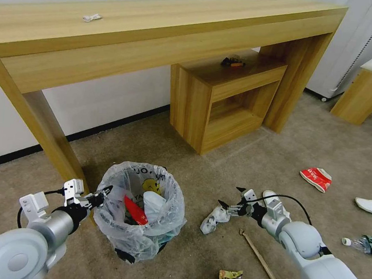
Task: Pick up the trash bin and place the garbage on the floor into it.
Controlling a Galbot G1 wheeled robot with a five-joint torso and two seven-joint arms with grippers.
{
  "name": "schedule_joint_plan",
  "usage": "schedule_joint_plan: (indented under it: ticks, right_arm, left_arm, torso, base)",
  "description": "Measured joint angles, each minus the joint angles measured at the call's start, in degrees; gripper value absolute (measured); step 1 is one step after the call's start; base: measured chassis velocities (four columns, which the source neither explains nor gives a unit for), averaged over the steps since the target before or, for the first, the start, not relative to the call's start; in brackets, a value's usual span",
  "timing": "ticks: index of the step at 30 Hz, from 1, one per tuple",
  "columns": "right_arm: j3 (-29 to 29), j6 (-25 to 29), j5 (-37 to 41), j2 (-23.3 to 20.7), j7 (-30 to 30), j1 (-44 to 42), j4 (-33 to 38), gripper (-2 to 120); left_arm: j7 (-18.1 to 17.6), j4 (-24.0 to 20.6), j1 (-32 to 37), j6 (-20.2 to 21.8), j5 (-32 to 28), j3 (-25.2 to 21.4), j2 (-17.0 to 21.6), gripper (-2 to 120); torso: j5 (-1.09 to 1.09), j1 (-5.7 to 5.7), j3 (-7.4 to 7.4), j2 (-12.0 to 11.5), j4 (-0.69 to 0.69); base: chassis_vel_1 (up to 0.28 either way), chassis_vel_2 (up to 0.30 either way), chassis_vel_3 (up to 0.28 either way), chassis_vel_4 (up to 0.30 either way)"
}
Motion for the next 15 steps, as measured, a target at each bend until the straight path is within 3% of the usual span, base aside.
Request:
schedule_joint_plan:
  ticks: [15]
  right_arm:
    - [-1.2,8.4,-8.6,2.3,-15.6,6.4,-12.0,100]
  left_arm:
    - [-0.1,-0.9,0.1,0.1,0.2,0.0,0.0,2]
  torso:
    - [0.0,0.0,0.0,0.0,0.01]
  base:
    - [0.0,0.0,0.0,0.0]
